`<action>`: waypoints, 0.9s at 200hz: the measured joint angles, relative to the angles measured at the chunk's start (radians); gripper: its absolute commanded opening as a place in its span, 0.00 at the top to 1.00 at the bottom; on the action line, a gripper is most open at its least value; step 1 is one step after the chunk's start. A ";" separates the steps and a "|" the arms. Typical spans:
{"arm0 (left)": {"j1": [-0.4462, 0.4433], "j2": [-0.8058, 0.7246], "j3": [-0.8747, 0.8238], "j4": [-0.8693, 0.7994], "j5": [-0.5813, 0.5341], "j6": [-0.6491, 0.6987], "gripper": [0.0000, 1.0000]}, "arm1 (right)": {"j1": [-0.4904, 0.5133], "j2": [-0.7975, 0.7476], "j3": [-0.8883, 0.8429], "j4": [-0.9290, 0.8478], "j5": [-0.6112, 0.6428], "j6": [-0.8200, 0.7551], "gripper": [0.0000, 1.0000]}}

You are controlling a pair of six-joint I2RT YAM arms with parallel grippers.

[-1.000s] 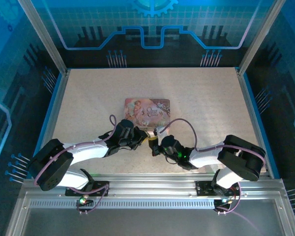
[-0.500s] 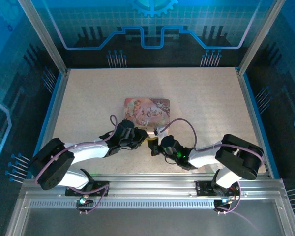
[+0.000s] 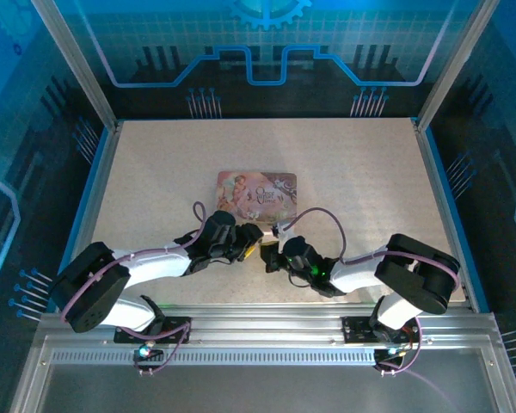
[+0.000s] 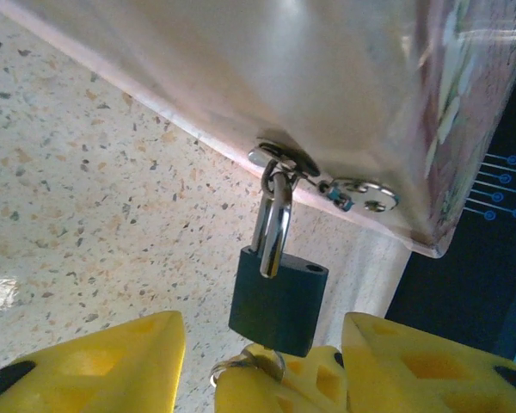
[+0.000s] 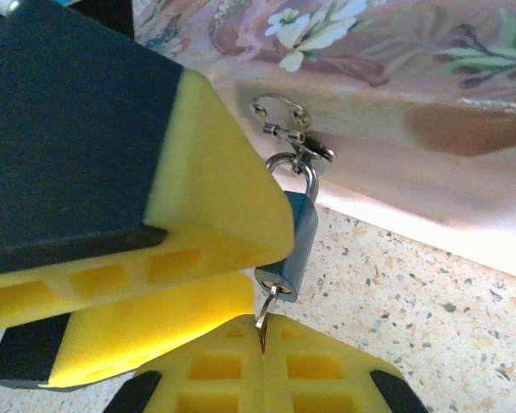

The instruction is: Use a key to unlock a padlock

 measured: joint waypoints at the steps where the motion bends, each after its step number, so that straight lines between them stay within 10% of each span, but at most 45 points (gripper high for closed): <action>1: 0.000 -0.001 0.000 0.000 0.000 0.000 0.45 | 0.000 0.000 0.000 0.000 0.000 0.000 1.00; 180: 0.102 -0.261 -0.049 -0.219 -0.047 0.103 0.30 | -0.147 0.106 -0.052 0.249 -0.294 0.309 1.00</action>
